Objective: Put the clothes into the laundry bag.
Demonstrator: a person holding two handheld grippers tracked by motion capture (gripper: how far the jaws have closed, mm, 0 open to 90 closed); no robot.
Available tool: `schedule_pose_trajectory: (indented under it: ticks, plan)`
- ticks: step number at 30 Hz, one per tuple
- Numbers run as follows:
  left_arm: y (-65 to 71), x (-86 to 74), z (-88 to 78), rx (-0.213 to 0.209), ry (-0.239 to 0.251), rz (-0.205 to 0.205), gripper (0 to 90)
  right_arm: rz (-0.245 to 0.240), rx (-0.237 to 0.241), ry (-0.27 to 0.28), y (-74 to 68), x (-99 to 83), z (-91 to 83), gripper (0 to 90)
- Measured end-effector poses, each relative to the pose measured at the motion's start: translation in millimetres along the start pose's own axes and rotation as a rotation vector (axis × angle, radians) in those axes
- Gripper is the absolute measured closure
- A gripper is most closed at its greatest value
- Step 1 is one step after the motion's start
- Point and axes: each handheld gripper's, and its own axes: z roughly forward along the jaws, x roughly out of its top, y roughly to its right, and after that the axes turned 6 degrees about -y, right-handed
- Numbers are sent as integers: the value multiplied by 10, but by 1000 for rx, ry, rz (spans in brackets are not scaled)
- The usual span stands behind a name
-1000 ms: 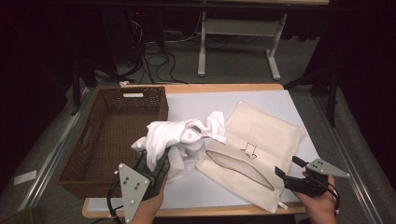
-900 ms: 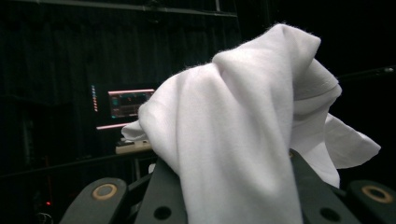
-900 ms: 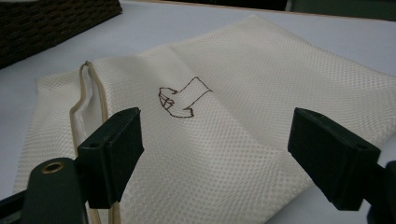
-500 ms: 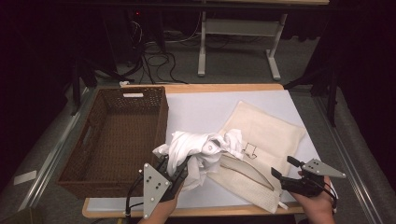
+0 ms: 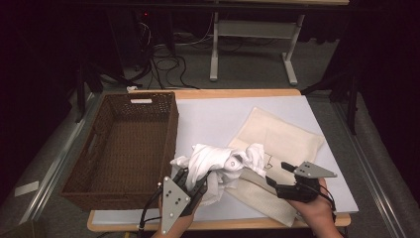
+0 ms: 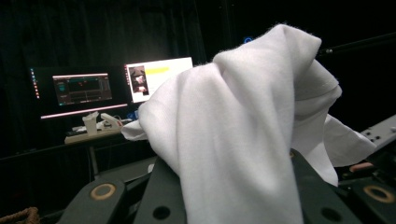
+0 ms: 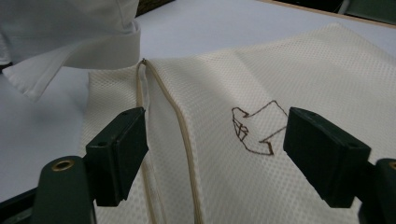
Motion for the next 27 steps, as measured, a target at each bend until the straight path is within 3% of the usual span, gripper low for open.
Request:
schedule_pose_trajectory:
  ticks: [3,7,9,12,16,19,23,26,27]
  plan:
    - [-15,-13,-14,3,3,-5,776,-16,-10,-19,-11,85,135,217]
    - [-27,4,-38,8,13,-5,776,-34,-56,-53,-69,-10,224,240]
    - [-32,11,-43,7,15,-2,777,-26,-46,-67,-63,-56,198,272]
    - [-36,16,-51,12,14,-7,776,-28,-17,-110,-71,-135,194,399]
    - [-30,42,-75,15,25,1,776,-48,-1,-101,-80,-120,177,669]
    - [-44,60,-65,14,33,-16,776,-62,20,-132,-92,-95,236,855]
    - [-18,106,-38,2,52,-5,777,-56,39,-138,-100,5,324,880]
    - [-7,141,-18,-1,71,-12,776,-65,52,-153,-123,71,379,879]
    - [-7,164,4,0,85,-34,776,-54,78,-143,-169,143,399,878]
